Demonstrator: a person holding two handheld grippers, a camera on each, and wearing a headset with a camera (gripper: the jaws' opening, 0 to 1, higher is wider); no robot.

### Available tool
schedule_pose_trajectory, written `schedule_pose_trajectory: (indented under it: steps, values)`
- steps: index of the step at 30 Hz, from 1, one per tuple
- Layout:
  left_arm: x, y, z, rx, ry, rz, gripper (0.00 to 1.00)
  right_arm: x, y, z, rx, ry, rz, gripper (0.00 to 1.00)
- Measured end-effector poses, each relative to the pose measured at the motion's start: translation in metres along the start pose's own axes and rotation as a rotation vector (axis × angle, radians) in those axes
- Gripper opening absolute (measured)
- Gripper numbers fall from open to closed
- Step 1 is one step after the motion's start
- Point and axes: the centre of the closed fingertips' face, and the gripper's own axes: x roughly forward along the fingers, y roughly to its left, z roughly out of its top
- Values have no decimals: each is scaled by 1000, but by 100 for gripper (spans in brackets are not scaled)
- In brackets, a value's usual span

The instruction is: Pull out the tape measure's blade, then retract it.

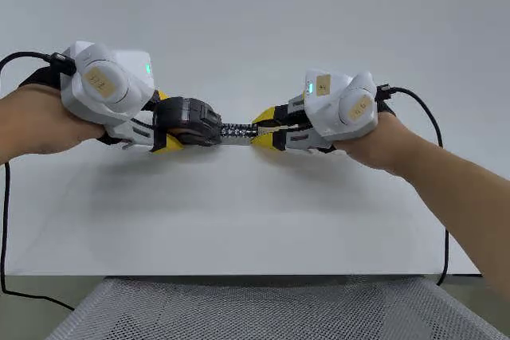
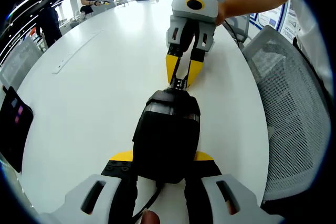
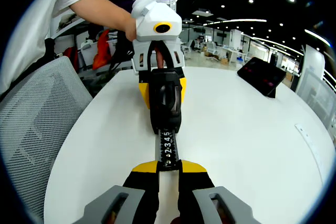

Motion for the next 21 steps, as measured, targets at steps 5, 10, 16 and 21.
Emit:
schedule_pose_trajectory:
  steps: [5,10,16,21]
  values:
    - [0,0,0,0,1,-1,29,-5,0,-4,-1,6,-3,9]
    - [0,0,0,0,1,-2,29,-11,0,-8,0,14,-6,9]
    - [0,0,1,0,2,-1,29,-17,-1,-12,2,23,-10,9]
    - [0,0,0,1,3,-1,29,-21,-1,-14,2,31,-11,9]
